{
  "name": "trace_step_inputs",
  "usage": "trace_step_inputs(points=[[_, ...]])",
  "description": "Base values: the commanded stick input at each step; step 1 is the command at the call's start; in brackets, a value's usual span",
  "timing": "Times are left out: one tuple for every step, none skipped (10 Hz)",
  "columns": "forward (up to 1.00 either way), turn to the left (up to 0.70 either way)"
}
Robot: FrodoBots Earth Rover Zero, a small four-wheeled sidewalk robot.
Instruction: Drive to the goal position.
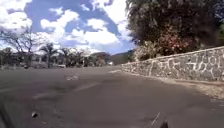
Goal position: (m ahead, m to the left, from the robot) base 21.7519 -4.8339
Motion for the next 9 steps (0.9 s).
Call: trace_step_inputs(points=[[0.50,0.00],[0.50,0.00],[0.50,0.00],[0.50,0.00],[0.50,0.00],[0.50,0.00],[0.50,0.00],[0.50,0.00],[0.50,0.00]])
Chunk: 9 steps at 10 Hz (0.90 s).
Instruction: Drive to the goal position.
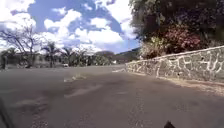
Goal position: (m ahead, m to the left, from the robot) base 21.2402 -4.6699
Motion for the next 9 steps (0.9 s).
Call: trace_step_inputs(points=[[0.50,0.00],[0.50,0.00],[0.50,0.00],[0.50,0.00],[0.50,0.00],[0.50,0.00],[0.50,0.00],[0.50,0.00],[0.50,0.00]])
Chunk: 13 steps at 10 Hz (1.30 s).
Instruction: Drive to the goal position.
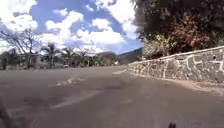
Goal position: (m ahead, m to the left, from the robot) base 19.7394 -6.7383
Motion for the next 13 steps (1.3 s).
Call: trace_step_inputs(points=[[0.50,0.00],[0.50,0.00],[0.50,0.00],[0.50,0.00],[0.50,0.00],[0.50,0.00],[0.50,0.00],[0.50,0.00],[0.50,0.00],[0.50,0.00],[0.50,0.00],[0.50,0.00],[0.50,0.00]])
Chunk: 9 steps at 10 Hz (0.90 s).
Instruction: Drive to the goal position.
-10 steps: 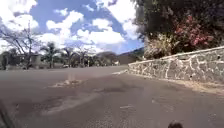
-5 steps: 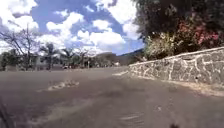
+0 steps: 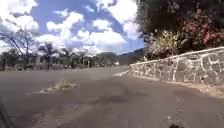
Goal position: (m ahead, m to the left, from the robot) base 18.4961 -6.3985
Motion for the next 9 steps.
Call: trace_step_inputs(points=[[0.50,0.00],[0.50,0.00],[0.50,0.00],[0.50,0.00],[0.50,0.00],[0.50,0.00],[0.50,0.00],[0.50,0.00],[0.50,0.00]])
